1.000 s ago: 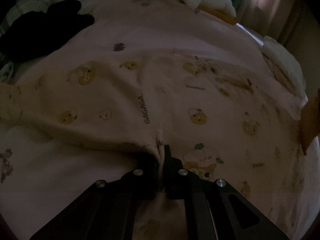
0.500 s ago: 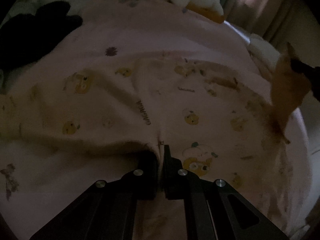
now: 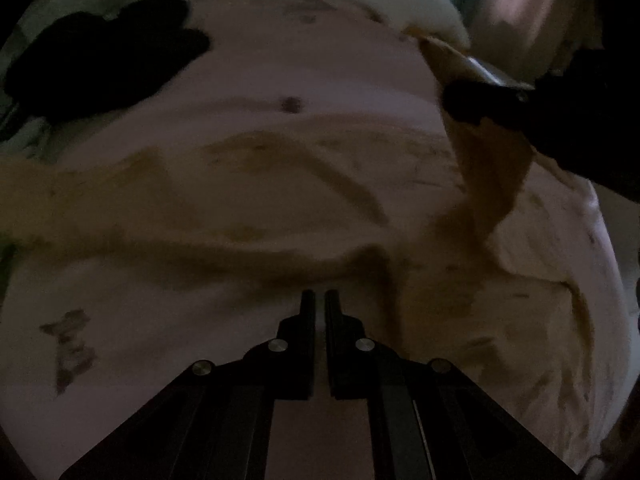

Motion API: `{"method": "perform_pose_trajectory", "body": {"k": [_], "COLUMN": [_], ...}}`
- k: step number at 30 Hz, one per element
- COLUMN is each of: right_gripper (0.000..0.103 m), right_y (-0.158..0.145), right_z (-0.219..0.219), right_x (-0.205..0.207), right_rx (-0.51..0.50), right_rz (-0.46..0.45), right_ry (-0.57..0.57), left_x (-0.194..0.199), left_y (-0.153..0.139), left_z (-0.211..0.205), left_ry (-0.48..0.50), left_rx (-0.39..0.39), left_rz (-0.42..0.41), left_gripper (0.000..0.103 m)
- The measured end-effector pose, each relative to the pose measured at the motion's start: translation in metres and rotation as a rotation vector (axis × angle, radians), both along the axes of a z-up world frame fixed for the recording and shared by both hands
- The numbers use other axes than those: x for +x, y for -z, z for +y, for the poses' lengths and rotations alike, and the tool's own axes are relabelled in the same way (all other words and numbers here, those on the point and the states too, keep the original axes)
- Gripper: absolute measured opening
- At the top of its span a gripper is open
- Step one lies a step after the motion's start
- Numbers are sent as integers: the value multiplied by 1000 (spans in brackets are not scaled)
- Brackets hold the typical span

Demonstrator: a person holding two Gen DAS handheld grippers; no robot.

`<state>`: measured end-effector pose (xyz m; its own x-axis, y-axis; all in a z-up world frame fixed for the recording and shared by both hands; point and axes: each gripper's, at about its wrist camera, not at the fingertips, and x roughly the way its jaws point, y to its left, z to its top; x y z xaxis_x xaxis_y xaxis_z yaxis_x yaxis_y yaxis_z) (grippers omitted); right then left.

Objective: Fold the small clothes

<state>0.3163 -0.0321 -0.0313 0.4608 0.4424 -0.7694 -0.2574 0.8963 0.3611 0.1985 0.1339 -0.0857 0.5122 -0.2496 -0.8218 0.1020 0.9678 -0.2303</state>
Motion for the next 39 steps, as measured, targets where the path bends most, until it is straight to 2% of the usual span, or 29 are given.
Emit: {"method": "perform_pose_trajectory", "body": {"k": [4,8,10,11,16,19,23,26,28,30,33,35,39], "right_gripper": [17,28,49,53,52,52,56,61,61,61,61,61,59], "right_y": [10,11,8,5,-9,-20,-29,-23,-13,4,30,42,67], "right_z": [15,8,7,9,-1,-30,-100,-156,-186,-211,-232,-231,-207], "right_x": [2,2,0,-3,-18,-32,-57,-76,-87,-97,-106,-108,-100], "right_rx": [-44,8,-5,-6,-66,-170,-274,-359,-442,-522,-495,-475,-558], "right_rz": [15,36,26,14,-39,-90,-130,-124,-111,-80,-13,-2,-1], "right_ry": [17,31,29,21,-9,8,79,141,178,198,200,174,107], "left_x": [-6,-11,-13,-13,-12,-11,-5,-1,2,2,6,6,9], "left_y": [3,6,6,7,9,13,20,28,32,31,26,24,23], "left_z": [24,35,42,43,47,59,85,102,107,104,85,76,64], "left_ry": [-59,-105,-130,-136,-163,-208,-286,-338,-354,-363,-341,-341,-355], "left_rx": [11,-11,-20,-26,1,-47,-121,-227,-238,-225,-108,-43,19], "left_rz": [-2,4,10,12,6,16,26,45,44,36,11,-3,-13], "left_gripper": [5,5,5,5,5,5,5,5,5,5,5,5,5]}}
